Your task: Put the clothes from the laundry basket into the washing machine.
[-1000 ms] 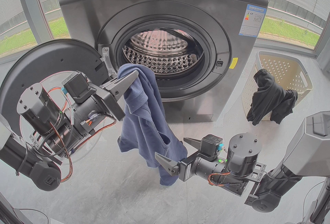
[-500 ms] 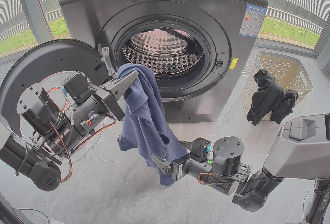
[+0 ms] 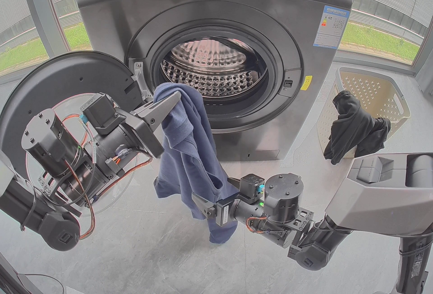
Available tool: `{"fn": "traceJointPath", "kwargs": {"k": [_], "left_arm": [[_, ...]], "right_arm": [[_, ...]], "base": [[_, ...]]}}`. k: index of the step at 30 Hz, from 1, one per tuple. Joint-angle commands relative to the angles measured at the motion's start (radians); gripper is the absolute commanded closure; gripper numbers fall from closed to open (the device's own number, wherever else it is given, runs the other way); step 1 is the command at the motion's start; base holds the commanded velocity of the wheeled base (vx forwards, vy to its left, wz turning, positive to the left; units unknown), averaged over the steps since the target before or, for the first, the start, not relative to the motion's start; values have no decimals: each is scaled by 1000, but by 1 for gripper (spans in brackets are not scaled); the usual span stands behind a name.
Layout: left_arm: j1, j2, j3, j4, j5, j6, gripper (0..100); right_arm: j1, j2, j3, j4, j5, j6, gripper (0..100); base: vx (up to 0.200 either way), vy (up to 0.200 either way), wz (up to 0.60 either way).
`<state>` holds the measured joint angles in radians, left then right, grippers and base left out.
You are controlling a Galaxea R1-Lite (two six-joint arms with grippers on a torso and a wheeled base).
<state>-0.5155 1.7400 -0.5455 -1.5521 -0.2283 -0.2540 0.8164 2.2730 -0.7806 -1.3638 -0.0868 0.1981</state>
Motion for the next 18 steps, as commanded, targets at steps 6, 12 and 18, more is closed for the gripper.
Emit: {"fn": "traceJointPath", "kwargs": {"k": [6, 12, 18], "left_arm": [[2, 0, -5, 0, 3, -1, 100], [2, 0, -5, 0, 3, -1, 100], [8, 3, -5, 0, 3, -2, 100]], "right_arm": [[-3, 69, -95, -1, 4, 0, 0], [-3, 69, -94, -9, 2, 1, 100], [-5, 46, -80, -20, 2, 1, 100]], "base": [[0, 0, 0], [0, 0, 0], [0, 0, 0]]}}
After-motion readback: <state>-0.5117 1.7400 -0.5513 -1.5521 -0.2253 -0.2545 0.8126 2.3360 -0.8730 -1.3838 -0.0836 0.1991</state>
